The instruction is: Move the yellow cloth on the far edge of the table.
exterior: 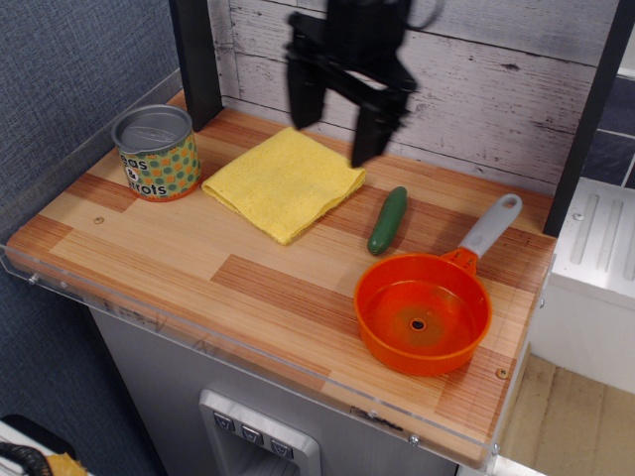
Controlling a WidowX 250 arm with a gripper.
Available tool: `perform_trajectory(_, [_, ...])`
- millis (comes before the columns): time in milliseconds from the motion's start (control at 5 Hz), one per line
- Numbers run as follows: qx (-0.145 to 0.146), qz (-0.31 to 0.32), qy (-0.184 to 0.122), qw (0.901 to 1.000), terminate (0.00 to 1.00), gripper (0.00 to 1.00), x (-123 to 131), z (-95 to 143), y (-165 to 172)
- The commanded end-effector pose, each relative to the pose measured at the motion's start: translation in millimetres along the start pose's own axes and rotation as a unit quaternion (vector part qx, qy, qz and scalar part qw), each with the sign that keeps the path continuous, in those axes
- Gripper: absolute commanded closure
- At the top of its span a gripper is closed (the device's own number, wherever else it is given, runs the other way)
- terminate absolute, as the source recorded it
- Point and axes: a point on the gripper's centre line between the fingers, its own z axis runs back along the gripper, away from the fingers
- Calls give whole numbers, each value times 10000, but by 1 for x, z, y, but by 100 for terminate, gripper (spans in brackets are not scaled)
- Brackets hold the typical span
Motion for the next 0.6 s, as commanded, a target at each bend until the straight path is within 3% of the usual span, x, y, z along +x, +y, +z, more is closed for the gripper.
perform_trajectory(0, [74,-373,-15,9993,0,100,14,-16,57])
perform_trajectory(200, [-19,-337,-179,9993,0,100,22,-35,68])
perform_trajectory(400, [-44,-317,-134,9994,0,100,26,-59,69])
